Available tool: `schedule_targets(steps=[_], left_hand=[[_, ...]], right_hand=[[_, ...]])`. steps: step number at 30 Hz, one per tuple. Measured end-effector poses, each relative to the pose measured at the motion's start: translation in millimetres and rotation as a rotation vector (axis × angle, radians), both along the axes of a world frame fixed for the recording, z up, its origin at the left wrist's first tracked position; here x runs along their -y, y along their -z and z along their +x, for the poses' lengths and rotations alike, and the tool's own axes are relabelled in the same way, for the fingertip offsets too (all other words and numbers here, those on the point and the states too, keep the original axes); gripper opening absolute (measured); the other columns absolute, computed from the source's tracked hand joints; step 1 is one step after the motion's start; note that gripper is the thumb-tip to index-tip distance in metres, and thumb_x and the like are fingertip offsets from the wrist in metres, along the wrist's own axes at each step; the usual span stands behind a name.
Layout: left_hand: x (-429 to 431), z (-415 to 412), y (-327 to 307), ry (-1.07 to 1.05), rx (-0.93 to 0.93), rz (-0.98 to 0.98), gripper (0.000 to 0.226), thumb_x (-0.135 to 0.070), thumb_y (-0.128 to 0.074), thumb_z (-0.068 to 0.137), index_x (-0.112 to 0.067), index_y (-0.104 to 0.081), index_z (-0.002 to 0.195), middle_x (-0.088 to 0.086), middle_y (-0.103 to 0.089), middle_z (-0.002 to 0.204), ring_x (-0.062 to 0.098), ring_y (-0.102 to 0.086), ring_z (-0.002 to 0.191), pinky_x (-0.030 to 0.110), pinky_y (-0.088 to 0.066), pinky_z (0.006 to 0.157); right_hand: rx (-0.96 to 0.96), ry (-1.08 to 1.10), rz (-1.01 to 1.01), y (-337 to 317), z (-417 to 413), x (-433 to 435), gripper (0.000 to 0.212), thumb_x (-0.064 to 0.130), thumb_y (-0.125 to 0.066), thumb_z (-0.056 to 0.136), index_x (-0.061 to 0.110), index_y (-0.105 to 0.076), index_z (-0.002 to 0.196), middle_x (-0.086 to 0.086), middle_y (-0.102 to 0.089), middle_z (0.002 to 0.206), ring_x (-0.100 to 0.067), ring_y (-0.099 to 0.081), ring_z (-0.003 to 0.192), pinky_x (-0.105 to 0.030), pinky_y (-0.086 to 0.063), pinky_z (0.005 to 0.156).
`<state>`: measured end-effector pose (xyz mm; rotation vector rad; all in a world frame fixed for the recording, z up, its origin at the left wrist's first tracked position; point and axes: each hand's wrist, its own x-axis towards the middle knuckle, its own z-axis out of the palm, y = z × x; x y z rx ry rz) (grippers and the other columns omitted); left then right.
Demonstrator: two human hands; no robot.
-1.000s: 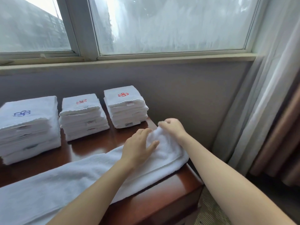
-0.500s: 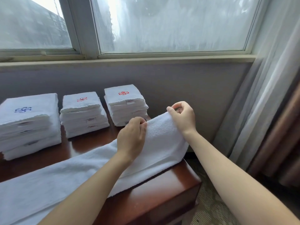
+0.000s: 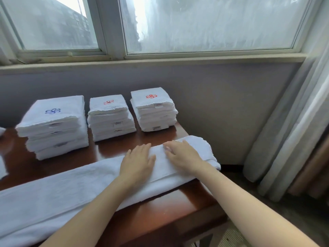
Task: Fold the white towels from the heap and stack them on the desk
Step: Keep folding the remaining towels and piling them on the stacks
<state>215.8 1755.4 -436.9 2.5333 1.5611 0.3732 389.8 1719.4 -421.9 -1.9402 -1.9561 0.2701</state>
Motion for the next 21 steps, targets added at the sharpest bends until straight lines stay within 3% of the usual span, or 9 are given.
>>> schedule_targets(steps=[2, 5, 13, 17, 21], left_hand=[[0.7, -15.4, 2.1, -0.022, -0.092, -0.053, 0.056, -0.044, -0.022, 0.104, -0.024, -0.018, 0.157, -0.002, -0.017, 0.164, 0.016, -0.012, 0.151, 0.037, -0.006, 0.123], [2.7, -35.2, -0.5, -0.02, -0.172, -0.05, 0.056, -0.046, -0.019, 0.104, -0.027, -0.015, 0.157, 0.001, -0.013, 0.165, 0.018, -0.009, 0.152, 0.039, -0.004, 0.123], [25.4, -126.2, -3.9, -0.13, -0.173, 0.017, 0.054, -0.047, -0.021, 0.104, -0.028, -0.025, 0.154, 0.0, -0.022, 0.162, 0.018, -0.015, 0.15, 0.04, -0.009, 0.121], [40.0, -187.9, 1.0, -0.232, -0.188, -0.045, 0.06, -0.055, -0.019, 0.102, -0.032, -0.014, 0.157, -0.002, -0.007, 0.165, 0.016, -0.005, 0.152, 0.037, -0.005, 0.121], [54.4, -243.1, 3.6, -0.318, -0.19, -0.048, 0.062, -0.057, -0.021, 0.1, -0.033, -0.012, 0.157, -0.003, -0.005, 0.166, 0.014, -0.002, 0.152, 0.035, -0.003, 0.121]], right_hand=[[0.117, -0.038, -0.048, 7.6, -15.9, -1.9, 0.042, 0.03, -0.032, 0.103, 0.013, -0.048, 0.139, -0.005, -0.046, 0.143, -0.025, -0.032, 0.141, -0.042, -0.014, 0.116], [0.167, 0.009, -0.092, 8.7, -27.3, -3.9, 0.053, 0.039, -0.024, 0.104, 0.015, -0.031, 0.15, -0.007, -0.027, 0.159, -0.022, -0.016, 0.148, -0.049, -0.006, 0.121], [0.044, -0.21, -0.025, 3.0, -104.4, -3.7, 0.05, 0.031, -0.028, 0.106, 0.014, -0.028, 0.153, -0.002, -0.028, 0.16, -0.016, -0.015, 0.15, -0.04, 0.002, 0.121], [0.006, -0.362, 0.006, -1.2, -163.4, -5.7, 0.049, 0.028, -0.031, 0.106, 0.014, -0.03, 0.153, -0.002, -0.028, 0.16, -0.016, -0.018, 0.149, -0.036, 0.001, 0.121], [0.004, -0.496, 0.038, -0.3, -222.4, -3.5, 0.049, 0.025, -0.033, 0.105, 0.013, -0.031, 0.152, -0.002, -0.035, 0.157, -0.016, -0.021, 0.148, -0.034, -0.001, 0.12]])
